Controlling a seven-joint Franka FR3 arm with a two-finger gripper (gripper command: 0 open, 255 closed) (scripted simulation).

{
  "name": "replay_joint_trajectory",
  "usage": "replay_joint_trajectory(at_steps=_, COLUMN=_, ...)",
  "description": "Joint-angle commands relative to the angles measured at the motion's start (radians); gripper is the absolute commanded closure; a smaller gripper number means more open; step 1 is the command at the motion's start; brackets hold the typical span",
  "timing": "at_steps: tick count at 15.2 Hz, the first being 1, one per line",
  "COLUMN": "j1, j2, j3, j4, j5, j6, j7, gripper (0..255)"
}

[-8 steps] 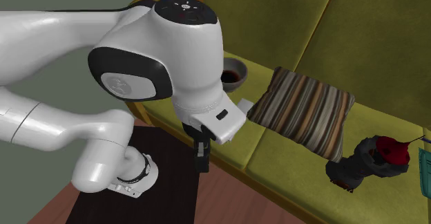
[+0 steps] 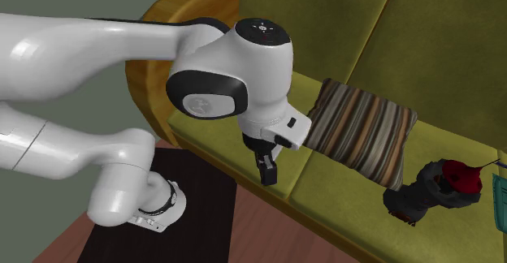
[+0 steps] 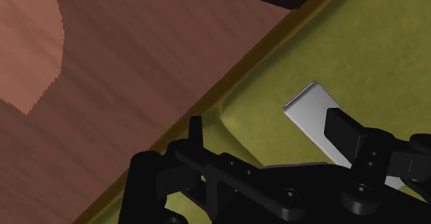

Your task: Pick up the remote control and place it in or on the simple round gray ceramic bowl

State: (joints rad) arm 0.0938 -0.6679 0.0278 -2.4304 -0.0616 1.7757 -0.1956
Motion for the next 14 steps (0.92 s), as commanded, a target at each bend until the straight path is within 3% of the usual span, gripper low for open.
replay_joint_trajectory(at_steps=1, j1=0.031, j2=0.059, j3=0.008, j4=0.008, j5=0.009, j6=0.049, j7=-0.040, gripper=0)
replay_joint_trajectory(at_steps=14, j1=0.217, j2=0.371, j3=0.093, j4=0.039, j5=0.067, j6=0.313, j7=-0.286, gripper=0)
